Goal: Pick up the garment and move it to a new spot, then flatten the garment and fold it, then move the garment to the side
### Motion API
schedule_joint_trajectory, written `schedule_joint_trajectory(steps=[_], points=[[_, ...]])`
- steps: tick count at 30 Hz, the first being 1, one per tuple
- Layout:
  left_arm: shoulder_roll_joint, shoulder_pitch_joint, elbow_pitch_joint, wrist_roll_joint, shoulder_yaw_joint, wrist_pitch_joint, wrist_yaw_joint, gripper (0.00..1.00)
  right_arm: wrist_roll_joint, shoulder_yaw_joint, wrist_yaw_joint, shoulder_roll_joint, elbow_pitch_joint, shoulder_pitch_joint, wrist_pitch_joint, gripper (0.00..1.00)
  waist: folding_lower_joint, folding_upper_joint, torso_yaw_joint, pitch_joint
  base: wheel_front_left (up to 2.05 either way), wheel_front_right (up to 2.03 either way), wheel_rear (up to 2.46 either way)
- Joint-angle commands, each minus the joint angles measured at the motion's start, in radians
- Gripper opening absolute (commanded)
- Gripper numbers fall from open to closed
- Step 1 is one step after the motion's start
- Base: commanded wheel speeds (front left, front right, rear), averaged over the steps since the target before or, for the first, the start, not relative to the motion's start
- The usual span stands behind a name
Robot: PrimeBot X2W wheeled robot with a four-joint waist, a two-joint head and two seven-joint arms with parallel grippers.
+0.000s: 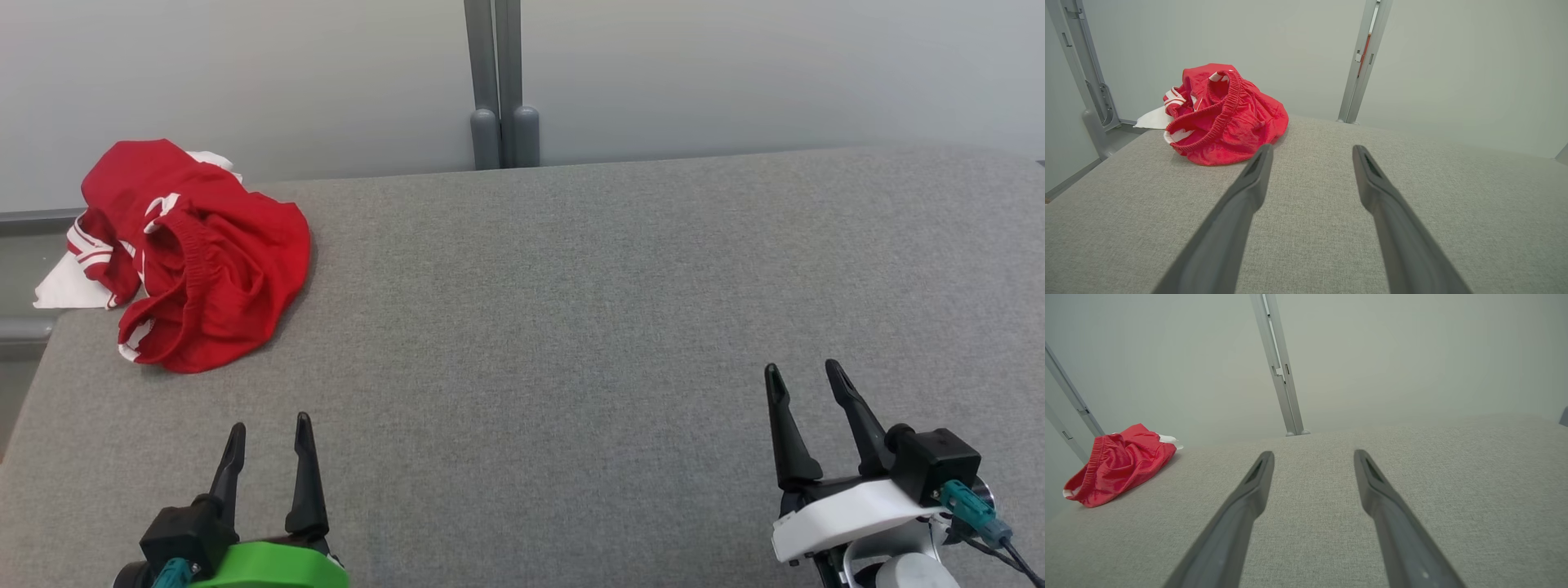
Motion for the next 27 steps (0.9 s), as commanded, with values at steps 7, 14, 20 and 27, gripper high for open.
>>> schedule_joint_trajectory(steps=[7,14,20,27], points=[[0.008,0.017,0.004,0.061,-0.006,-0.020,-0.001,1.00,-0.068,0.007,0.002,-0.005,-0.013,0.012,-0.020,1.00,0.0000,0.0000,0.001,0.000,0.00,0.00,0.00],[0.008,0.019,0.012,0.102,-0.014,-0.031,0.001,1.00,-0.116,0.012,0.002,-0.005,-0.016,0.016,-0.032,1.00,0.0000,0.0000,0.001,0.000,0.00,0.00,0.00],[0.008,0.020,0.016,0.123,-0.017,-0.037,0.004,1.00,-0.139,0.014,0.002,-0.006,-0.017,0.016,-0.037,1.00,0.0000,0.0000,0.001,0.000,0.00,0.00,0.00],[0.008,0.017,0.023,0.124,-0.017,-0.036,0.002,1.00,-0.133,0.012,0.002,-0.005,-0.008,0.016,-0.037,1.00,0.0000,0.0000,0.001,0.000,0.00,0.00,0.00]])
